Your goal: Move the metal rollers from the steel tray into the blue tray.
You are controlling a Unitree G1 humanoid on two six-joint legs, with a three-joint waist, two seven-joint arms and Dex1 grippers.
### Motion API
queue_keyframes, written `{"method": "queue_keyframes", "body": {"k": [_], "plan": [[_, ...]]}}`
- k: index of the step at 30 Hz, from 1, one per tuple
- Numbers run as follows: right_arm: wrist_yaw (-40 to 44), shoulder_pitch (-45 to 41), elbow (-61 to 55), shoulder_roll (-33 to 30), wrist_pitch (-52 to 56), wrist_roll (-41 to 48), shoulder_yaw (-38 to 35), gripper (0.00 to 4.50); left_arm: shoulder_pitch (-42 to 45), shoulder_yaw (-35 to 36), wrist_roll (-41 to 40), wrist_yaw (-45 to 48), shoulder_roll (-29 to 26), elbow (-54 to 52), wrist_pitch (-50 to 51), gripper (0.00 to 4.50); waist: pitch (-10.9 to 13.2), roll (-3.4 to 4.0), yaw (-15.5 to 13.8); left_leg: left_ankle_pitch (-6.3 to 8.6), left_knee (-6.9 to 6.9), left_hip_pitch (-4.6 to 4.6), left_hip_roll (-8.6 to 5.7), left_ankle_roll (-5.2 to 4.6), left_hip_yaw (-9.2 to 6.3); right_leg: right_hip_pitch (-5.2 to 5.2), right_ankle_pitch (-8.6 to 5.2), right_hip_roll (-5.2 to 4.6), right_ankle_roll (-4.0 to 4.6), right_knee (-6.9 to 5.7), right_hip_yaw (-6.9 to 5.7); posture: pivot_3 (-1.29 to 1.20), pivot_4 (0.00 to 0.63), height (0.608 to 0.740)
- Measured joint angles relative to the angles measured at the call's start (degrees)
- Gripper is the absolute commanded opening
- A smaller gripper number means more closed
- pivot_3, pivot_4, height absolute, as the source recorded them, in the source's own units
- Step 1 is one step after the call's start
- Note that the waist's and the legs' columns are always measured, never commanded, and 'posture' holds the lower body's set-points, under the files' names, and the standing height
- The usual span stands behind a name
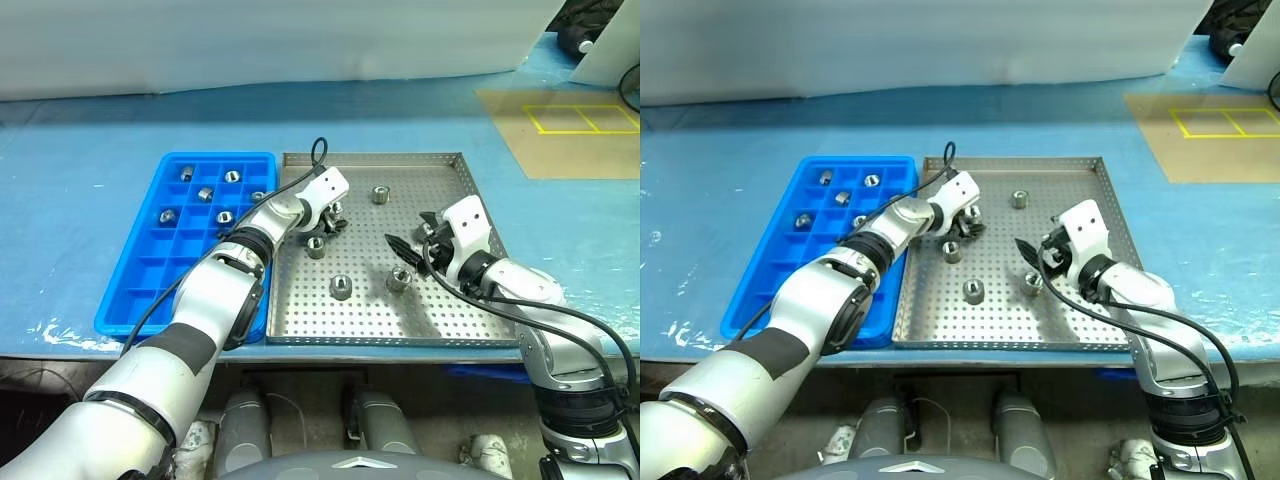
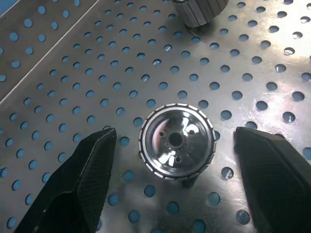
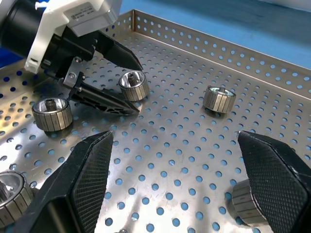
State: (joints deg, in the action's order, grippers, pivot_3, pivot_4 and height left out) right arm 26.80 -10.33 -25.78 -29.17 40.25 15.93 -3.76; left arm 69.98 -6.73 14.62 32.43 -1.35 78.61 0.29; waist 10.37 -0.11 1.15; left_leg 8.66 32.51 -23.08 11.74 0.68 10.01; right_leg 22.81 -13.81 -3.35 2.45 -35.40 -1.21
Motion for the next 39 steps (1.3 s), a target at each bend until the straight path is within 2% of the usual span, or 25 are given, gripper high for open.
{"method": "queue_keyframes", "body": {"k": [1, 5, 8, 10, 14, 26, 33, 39], "plan": [[-0.16, 0.07, 0.0, 0.0, 0.01, 0.0, 0.0, 4.2, -0.03, 0.18, 0.0, -0.17, 0.0, -0.04, 0.21, 4.13, 0.0, 0.0, 0.05, 0.0, 0.0, 0.0, 0.0, 0.0, 0.0, 0.0, 0.0, 0.0, -0.01, 0.0, 0.01, -0.54, 0.15, 0.74], [-0.69, 0.17, -0.03, -0.01, 0.04, -0.01, 0.0, 4.22, -0.44, 0.45, 0.05, 0.1, 0.02, -0.25, 0.07, 3.21, -0.01, 0.0, 0.18, 0.0, 0.01, 0.0, 0.0, 0.0, 0.0, -0.02, 0.01, 0.0, -0.01, 0.02, 0.01, -0.54, 0.15, 0.74], [-0.8, 0.17, -0.04, -0.01, 0.04, -0.04, 0.0, 4.22, -0.51, 0.34, 0.3, 0.08, -0.09, -0.3, 0.04, 3.21, -0.01, 0.0, 0.43, 0.01, 0.0, 0.01, 0.0, 0.0, 0.0, -0.04, 0.01, 0.0, -0.01, 0.04, 0.0, -0.53, 0.15, 0.74], [-0.9, 0.14, -0.03, -0.01, 0.04, -0.17, 0.01, 4.22, -0.51, 0.39, 0.32, 0.3, -0.43, -0.36, 0.06, 2.88, -0.01, 0.0, 0.67, 0.01, 0.0, 0.0, 0.0, -0.01, 0.0, -0.04, 0.01, 0.0, -0.01, 0.06, 0.0, -0.53, 0.15, 0.74], [-1.08, -0.01, -0.03, -0.01, 0.0, -0.3, 0.02, 4.22, -0.67, 0.4, 0.35, 1.38, -0.64, -0.38, 0.16, 1.73, -0.01, 0.01, 1.12, 0.02, -0.02, 0.0, 0.0, -0.02, -0.01, -0.07, 0.02, -0.01, -0.03, 0.13, 0.0, -0.52, 0.15, 0.74], [-0.71, -1.83, 0.75, 0.1, -0.55, -0.73, 1.07, 4.22, -0.92, 3.0, -0.85, 4.07, -2.42, -0.15, -1.56, 1.71, -0.01, 0.01, 1.28, 0.02, -0.22, -0.05, 0.0, -0.06, 0.0, -0.02, 0.03, 0.01, -0.04, 0.38, 0.0, -0.48, 0.15, 0.74], [0.39, -4.59, 3.48, 0.52, -1.62, -0.83, 2.32, 4.22, -0.9, 6.51, -5.17, 18.64, -7.76, -1.29, -9.34, 1.71, 0.01, 0.02, 1.05, -0.03, -0.41, -0.22, 0.04, -0.3, -0.01, 0.1, 0.03, -0.01, -0.04, 0.6, -0.02, -0.4, 0.15, 0.74], [2.82, -11.74, 6.84, 2.2, -3.55, 0.34, 2.58, 4.22, -2.5, 6.94, -9.1, 33.75, -14.18, -7.48, -17.03, 1.71, 0.02, 0.04, 0.36, -0.03, -0.44, -0.19, 0.09, -0.3, 0.0, 0.14, 0.03, -0.04, -0.03, 0.52, -0.02, -0.27, 0.15, 0.74]]}}
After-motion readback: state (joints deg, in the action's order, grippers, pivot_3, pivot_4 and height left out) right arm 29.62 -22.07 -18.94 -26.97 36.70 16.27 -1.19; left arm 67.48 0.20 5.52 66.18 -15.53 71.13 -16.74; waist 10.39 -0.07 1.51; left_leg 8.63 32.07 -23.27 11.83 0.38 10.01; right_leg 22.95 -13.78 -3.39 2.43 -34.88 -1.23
